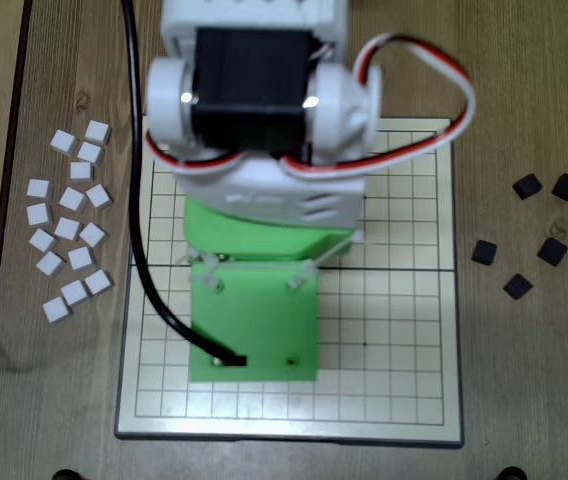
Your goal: Grasp a Black stone and put it on the board on position (0,0).
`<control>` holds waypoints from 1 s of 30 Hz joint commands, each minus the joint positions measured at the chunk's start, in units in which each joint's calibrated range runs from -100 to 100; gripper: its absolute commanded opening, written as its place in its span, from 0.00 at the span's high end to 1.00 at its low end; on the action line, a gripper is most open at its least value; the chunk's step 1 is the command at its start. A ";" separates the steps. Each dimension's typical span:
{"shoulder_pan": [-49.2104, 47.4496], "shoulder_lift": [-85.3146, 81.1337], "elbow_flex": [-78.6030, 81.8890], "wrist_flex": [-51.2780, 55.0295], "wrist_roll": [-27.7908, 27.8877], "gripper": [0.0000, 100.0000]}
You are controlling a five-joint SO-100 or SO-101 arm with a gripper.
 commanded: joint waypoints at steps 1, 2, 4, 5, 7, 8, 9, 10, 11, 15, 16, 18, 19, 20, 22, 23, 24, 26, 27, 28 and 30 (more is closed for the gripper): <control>0.64 -4.07 2.54 -3.48 0.20 0.94; 0.64 -4.33 3.70 -4.31 0.20 0.94; 0.37 -4.67 5.35 -5.55 0.15 0.94; 0.19 -4.75 5.73 -5.79 0.15 0.94; -0.18 -4.83 6.21 -5.79 0.05 0.94; -0.36 -4.92 6.31 -5.79 0.00 0.94; -0.45 -4.92 6.60 -5.96 0.00 0.94; -0.54 -4.92 6.70 -6.12 0.00 0.94; -0.72 -4.92 6.79 -6.29 -0.05 0.94; -1.18 -4.41 7.57 -7.53 -0.15 0.94; -1.27 -4.33 7.86 -7.78 -0.15 0.94; -1.36 -4.16 8.05 -8.03 -0.29 0.94; -1.54 -4.07 8.05 -8.03 -0.39 0.94; -1.73 -3.99 8.15 -8.11 -0.49 0.94; -1.91 -3.90 8.34 -8.19 -0.63 0.94; -2.00 -3.82 8.44 -8.27 -0.63 0.94; -2.00 -3.82 8.73 -8.52 -0.68 0.94; -2.09 -3.73 9.02 -8.77 -0.73 0.94; -2.09 -3.73 9.21 -8.94 -0.73 0.94; -2.18 -3.73 9.60 -9.18 -0.73 0.94; -2.18 -3.73 10.47 -9.84 -0.78 0.94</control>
